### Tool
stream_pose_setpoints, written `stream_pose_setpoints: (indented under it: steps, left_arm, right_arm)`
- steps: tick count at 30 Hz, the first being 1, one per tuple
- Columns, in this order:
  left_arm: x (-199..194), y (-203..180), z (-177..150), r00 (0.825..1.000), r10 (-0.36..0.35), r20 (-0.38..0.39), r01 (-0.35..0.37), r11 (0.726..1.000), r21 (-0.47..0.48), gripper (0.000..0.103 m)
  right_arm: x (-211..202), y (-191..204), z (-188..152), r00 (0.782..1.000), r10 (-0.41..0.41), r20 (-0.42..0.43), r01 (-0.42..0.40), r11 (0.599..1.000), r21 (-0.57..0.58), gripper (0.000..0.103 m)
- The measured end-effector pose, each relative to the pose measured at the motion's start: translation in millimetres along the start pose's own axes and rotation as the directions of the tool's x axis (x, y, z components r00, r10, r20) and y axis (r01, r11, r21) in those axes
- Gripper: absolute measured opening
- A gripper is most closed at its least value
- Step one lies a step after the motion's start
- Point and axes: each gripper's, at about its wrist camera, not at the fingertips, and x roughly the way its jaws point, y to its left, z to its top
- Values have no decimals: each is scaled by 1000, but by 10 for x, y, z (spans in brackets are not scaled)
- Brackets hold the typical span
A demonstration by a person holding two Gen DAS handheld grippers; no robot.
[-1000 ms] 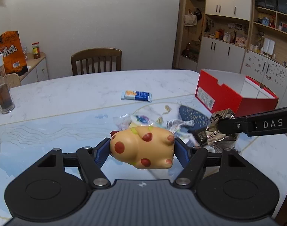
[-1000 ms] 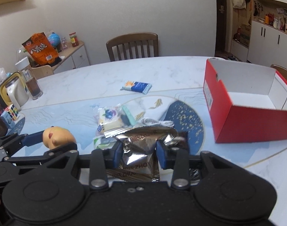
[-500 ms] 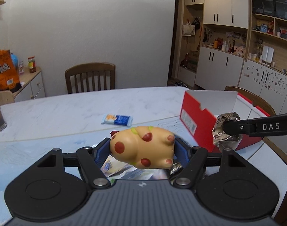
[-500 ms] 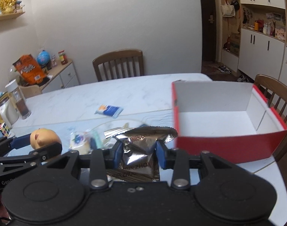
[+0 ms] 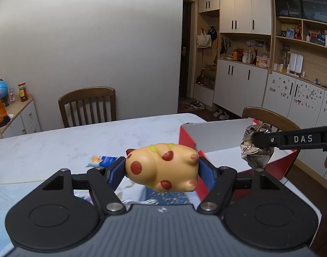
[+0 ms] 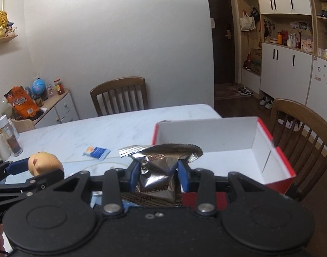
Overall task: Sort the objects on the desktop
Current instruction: 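Carry the yellow toy and silver foil bag with both tools over the red shoebox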
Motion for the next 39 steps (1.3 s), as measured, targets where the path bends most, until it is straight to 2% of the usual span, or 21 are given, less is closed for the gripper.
stream_pose_setpoints:
  steps: [9, 22, 32, 39]
  left_arm:
    - [209, -404, 220, 1000, -13, 13, 13, 1000, 28, 72]
    - [672, -907, 471, 997, -72, 11, 70, 994, 87, 72]
    - [1054, -1173, 568, 994, -105, -27, 108, 982, 153, 72]
    - [1316, -1231, 589, 990, -128, -63, 136, 978, 158, 72]
  right_arm:
    - [10, -404, 97, 1000, -10, 18, 9, 1000, 15, 37]
    - [123, -937, 209, 998, -62, 31, 61, 998, 22, 37]
    - [361, -1174, 286, 997, -76, -19, 76, 997, 17, 37]
    - [521, -1229, 329, 994, -97, -41, 95, 995, -43, 37]
